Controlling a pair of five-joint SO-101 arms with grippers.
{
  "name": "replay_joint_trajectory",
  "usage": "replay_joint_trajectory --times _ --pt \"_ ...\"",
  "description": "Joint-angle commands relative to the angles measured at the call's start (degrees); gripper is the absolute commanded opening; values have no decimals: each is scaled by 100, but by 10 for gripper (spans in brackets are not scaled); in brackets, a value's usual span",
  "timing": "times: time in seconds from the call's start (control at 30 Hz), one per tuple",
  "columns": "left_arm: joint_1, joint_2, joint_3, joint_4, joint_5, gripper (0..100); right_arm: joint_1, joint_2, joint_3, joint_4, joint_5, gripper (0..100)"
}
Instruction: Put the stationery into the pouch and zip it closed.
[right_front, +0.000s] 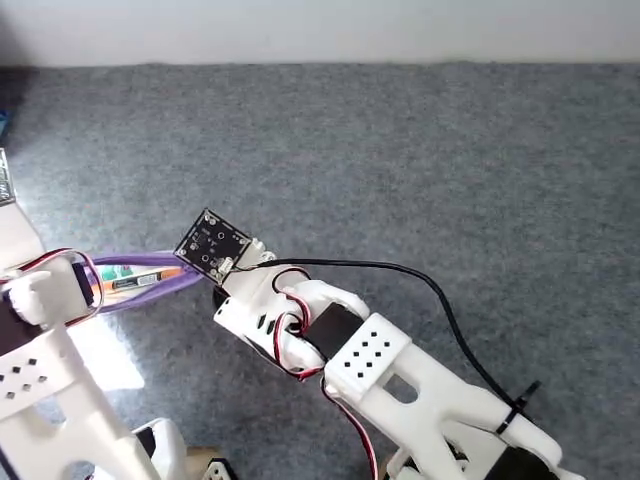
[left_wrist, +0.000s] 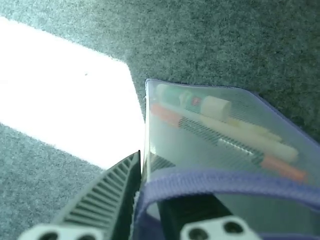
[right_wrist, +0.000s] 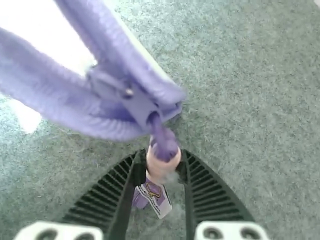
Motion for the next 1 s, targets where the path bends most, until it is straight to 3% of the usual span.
replay_joint_trajectory --times 0.0,0.2,0.33,0.53,0.83,0.97 --pt "-18 0 -13 -70 70 12 57 -57 -334 -48 44 106" --pt "-18 0 -13 -70 70 12 57 -22 -334 -127 79 102" --pt "-18 0 66 -79 70 12 57 -48 -325 -541 105 3" --pt "-35 0 66 -79 70 12 57 -66 -325 -585 527 8" --pt "-9 0 40 -114 70 12 48 -1182 -360 831 527 8" --pt "527 0 -4 -360 70 13 -40 -1763 -360 1429 536 8"
